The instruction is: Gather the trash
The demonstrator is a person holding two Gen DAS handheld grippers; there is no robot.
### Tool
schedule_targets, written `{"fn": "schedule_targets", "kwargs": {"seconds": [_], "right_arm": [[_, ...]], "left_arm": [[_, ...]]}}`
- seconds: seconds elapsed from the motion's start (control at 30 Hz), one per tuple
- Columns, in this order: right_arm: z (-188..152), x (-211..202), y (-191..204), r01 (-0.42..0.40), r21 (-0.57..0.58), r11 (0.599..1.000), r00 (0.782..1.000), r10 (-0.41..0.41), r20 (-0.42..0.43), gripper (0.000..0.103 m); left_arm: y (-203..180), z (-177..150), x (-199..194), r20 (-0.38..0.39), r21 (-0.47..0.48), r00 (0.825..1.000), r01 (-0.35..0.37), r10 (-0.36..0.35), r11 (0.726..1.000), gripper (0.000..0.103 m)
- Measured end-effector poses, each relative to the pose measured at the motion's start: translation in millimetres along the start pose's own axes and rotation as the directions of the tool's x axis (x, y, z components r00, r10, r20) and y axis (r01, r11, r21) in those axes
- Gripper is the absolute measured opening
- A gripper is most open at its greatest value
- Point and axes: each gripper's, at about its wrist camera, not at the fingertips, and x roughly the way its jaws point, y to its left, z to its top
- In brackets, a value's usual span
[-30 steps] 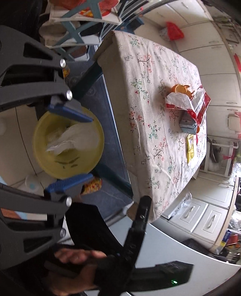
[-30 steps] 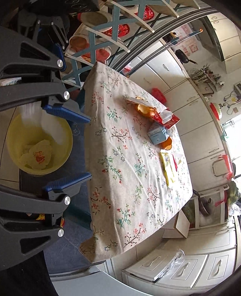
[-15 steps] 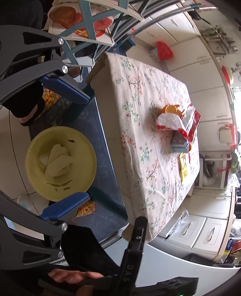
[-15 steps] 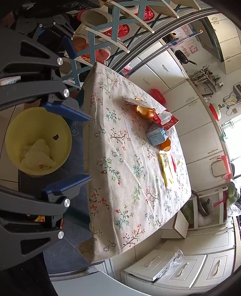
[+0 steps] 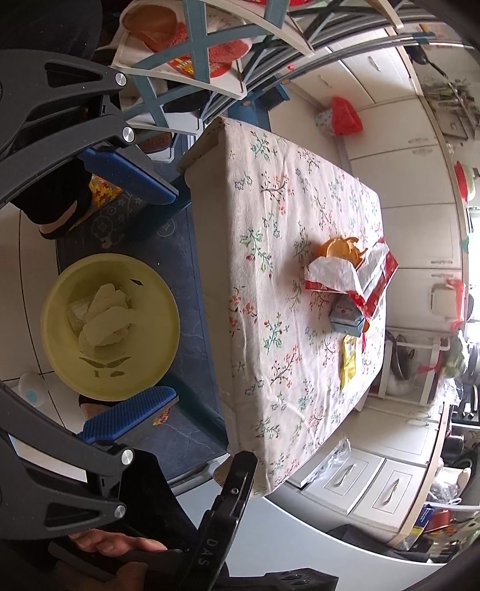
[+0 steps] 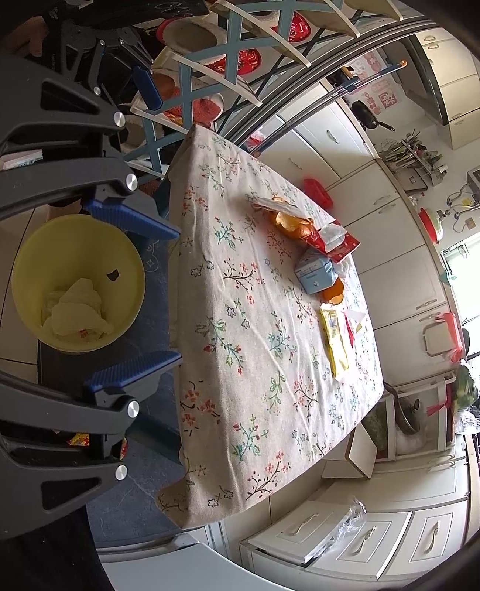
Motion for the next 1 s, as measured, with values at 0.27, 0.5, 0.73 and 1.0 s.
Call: {"fn": "schedule_targets", "kwargs": {"seconds": [0.27,0.5,0.73,1.0], "right_arm": [[2,2,1,-0.028,0.023,0.999,1.0,0.028,0.0,0.061],[1,8,5,-0.028,0.013,1.0,0.999,0.028,-0.016,0.061],[1,13,8,-0.019,0.009,1.0,0.999,0.019,-0.029,0.063],[2,20,9,-0.026,0.018,1.0,0.999,0.027,-0.043,0.063]], "left_arm": [[12,5,-3,0.012,-0.045,1.0,0.002,-0.001,0.999,0.095],[37,24,-6,0.042,-0.12,0.999,0.02,-0.015,0.993,0.095],[64,63,6,0.039,-0.152,0.999,0.035,-0.029,0.988,0.095],[87,117,58,-0.015,-0.193,1.0,0.014,-0.017,0.981,0.095]]}}
